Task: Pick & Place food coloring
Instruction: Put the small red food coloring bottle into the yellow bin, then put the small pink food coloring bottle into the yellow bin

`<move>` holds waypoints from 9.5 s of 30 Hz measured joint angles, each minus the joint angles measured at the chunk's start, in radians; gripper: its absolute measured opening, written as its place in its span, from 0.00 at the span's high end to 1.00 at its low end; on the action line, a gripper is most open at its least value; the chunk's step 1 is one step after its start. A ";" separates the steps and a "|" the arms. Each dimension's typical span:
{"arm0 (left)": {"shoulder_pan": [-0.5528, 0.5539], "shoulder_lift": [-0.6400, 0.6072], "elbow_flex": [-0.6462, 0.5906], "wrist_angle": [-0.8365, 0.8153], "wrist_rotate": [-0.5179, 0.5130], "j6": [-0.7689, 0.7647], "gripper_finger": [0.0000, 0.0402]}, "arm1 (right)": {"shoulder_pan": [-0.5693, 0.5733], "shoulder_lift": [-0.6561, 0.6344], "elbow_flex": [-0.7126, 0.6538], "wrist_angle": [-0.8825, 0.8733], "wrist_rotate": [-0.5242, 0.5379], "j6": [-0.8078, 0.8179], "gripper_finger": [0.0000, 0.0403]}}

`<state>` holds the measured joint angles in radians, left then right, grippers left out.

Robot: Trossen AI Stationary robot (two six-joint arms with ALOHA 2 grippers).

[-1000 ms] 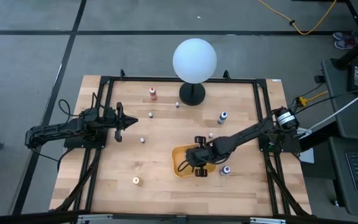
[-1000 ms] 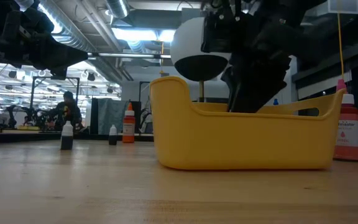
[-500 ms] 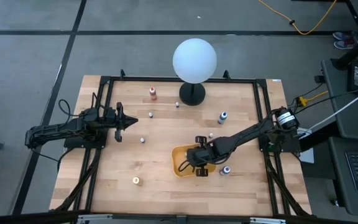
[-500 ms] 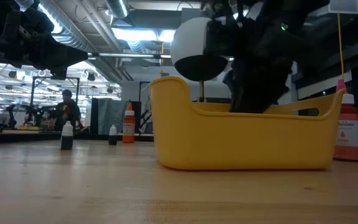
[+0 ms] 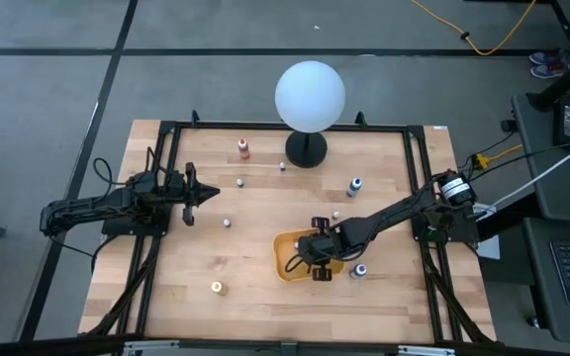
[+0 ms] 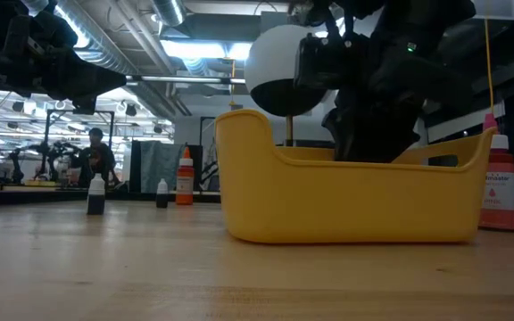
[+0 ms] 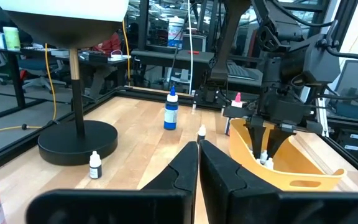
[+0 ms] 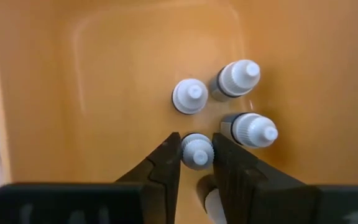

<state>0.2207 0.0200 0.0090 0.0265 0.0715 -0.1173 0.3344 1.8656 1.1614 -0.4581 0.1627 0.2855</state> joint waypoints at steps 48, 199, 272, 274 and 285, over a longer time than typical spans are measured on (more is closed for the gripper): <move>0.000 0.000 0.000 0.000 0.000 0.000 0.98 | -0.042 -0.443 0.135 -0.051 0.130 -0.404 0.61; -0.252 1.241 0.565 -0.527 -0.106 -0.213 0.48 | -0.446 -1.807 -1.154 0.478 -0.182 -0.556 0.96; -0.401 1.844 1.520 -0.838 -0.045 0.222 0.87 | -0.446 -1.806 -1.154 0.478 -0.182 -0.556 0.96; -0.401 1.851 1.521 -0.820 -0.045 0.229 0.87 | -0.446 -1.806 -1.154 0.478 -0.182 -0.556 0.96; -0.400 1.907 1.520 -0.781 -0.031 0.272 0.87 | -0.446 -1.807 -1.154 0.478 -0.182 -0.555 0.96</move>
<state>-0.1793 1.9272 1.5288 -0.7547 0.0401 0.1546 -0.1116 0.0589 0.0071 0.0204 -0.0189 -0.2700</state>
